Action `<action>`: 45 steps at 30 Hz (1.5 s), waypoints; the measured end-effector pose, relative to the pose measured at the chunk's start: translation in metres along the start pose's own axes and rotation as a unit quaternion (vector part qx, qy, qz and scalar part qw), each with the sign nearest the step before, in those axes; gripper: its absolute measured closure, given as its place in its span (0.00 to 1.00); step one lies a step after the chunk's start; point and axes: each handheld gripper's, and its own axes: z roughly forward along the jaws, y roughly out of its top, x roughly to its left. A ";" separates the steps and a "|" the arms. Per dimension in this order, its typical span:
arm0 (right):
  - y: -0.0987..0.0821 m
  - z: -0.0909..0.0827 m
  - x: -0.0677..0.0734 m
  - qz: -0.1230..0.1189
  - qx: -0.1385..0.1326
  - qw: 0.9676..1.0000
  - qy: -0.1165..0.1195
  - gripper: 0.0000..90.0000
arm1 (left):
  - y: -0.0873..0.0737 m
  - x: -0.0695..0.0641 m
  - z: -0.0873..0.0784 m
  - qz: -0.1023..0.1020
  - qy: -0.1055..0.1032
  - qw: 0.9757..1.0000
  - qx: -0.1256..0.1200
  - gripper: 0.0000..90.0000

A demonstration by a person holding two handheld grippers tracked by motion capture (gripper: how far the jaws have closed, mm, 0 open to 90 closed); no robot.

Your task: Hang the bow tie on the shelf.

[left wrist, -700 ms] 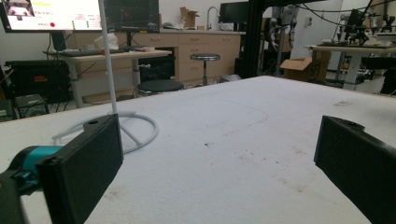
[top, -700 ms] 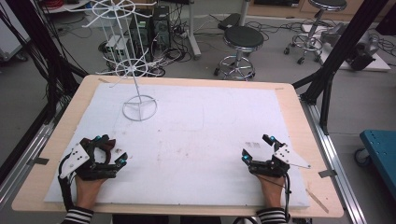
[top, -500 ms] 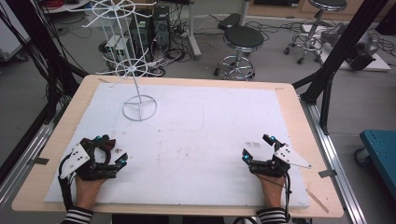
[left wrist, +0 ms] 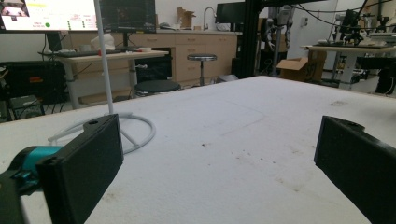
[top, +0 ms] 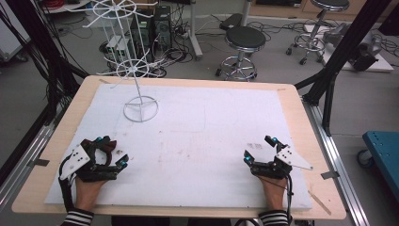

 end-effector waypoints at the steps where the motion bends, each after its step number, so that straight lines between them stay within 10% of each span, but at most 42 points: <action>1: 0.000 0.000 0.000 0.001 0.001 1.000 0.000 0.01 | 0.001 0.000 0.000 0.002 -0.004 1.000 0.004 0.02; 25: 0.000 0.000 0.000 0.000 0.000 1.000 0.000 0.01 | 0.042 0.024 -0.018 0.016 -0.064 0.995 0.070 0.02; 39: 0.000 0.000 0.000 -0.003 0.000 1.000 -0.001 0.01 | 0.073 0.053 -0.012 0.047 -0.096 0.982 0.156 0.02; 45: 0.000 0.000 0.000 -0.003 0.000 1.000 -0.001 0.01 | 0.079 0.064 -0.008 0.063 -0.105 0.972 0.199 0.02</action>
